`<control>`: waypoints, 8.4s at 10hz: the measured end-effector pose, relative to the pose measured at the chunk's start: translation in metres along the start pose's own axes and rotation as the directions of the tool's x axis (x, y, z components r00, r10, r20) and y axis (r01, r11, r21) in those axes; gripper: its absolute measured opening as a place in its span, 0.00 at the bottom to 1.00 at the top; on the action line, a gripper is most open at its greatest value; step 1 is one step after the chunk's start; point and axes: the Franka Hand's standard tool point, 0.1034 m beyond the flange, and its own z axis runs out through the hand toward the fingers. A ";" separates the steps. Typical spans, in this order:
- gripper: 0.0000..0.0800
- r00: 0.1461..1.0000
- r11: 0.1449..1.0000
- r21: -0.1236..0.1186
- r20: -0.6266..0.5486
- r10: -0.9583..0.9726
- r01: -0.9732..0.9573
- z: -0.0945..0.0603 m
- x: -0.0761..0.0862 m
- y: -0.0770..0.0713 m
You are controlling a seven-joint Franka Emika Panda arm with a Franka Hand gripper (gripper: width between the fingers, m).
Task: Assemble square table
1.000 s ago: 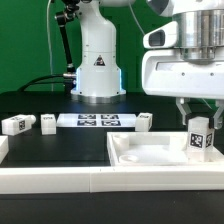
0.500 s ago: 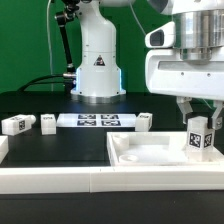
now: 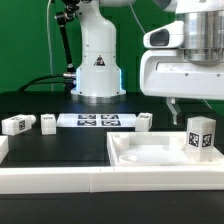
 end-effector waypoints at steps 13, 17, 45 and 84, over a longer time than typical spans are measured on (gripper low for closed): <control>0.81 0.607 0.606 -0.047 0.007 -0.795 0.794 0.002 -0.005 -0.005; 0.50 0.622 0.621 -0.046 0.005 -0.783 0.782 0.002 -0.003 -0.004; 0.81 0.998 0.998 -0.051 -0.059 -0.037 0.034 -0.031 -0.008 0.029; 0.81 0.897 0.964 -0.147 0.418 -0.142 0.221 0.022 -0.171 0.176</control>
Offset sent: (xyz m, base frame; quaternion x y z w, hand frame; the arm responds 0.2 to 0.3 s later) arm 0.0000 0.0000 0.0000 0.0000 0.0000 -0.1296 0.9916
